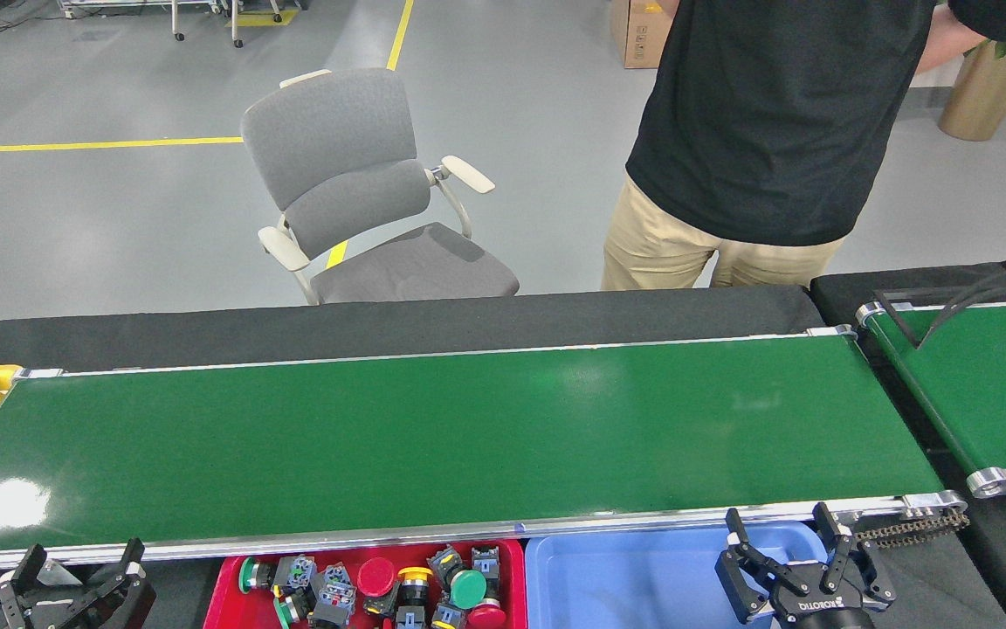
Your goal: Pick switch part from conveyor to tray
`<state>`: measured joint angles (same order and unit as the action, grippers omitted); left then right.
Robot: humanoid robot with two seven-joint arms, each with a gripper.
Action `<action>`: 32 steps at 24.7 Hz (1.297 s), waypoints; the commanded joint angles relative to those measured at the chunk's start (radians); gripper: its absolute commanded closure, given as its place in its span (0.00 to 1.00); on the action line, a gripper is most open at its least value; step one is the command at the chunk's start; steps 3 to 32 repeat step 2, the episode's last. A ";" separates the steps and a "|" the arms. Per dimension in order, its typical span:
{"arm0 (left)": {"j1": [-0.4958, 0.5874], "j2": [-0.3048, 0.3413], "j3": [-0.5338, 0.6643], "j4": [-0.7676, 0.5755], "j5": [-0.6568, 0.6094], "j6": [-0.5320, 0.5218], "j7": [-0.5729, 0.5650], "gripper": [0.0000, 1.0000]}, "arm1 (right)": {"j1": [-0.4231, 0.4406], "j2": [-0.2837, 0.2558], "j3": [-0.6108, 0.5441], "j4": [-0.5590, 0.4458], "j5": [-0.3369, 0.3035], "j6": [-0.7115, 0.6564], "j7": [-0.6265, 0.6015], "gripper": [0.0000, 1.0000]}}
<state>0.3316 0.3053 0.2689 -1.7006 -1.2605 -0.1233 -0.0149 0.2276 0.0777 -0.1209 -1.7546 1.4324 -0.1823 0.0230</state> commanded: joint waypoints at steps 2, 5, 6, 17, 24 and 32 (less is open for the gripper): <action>-0.006 0.008 0.010 -0.004 0.003 -0.006 0.001 0.01 | -0.008 0.007 0.000 -0.014 -0.003 0.001 -0.003 0.00; -0.006 0.008 0.010 -0.004 0.003 -0.006 0.001 0.01 | -0.008 0.007 0.000 -0.014 -0.003 0.001 -0.003 0.00; -0.006 0.008 0.010 -0.004 0.003 -0.006 0.001 0.01 | -0.008 0.007 0.000 -0.014 -0.003 0.001 -0.003 0.00; -0.006 0.008 0.010 -0.004 0.003 -0.006 0.001 0.01 | -0.008 0.007 0.000 -0.014 -0.003 0.001 -0.003 0.00; -0.006 0.008 0.010 -0.004 0.003 -0.006 0.001 0.01 | -0.008 0.007 0.000 -0.014 -0.003 0.001 -0.003 0.00; -0.006 0.008 0.010 -0.004 0.003 -0.006 0.001 0.01 | -0.008 0.007 0.000 -0.014 -0.003 0.001 -0.003 0.00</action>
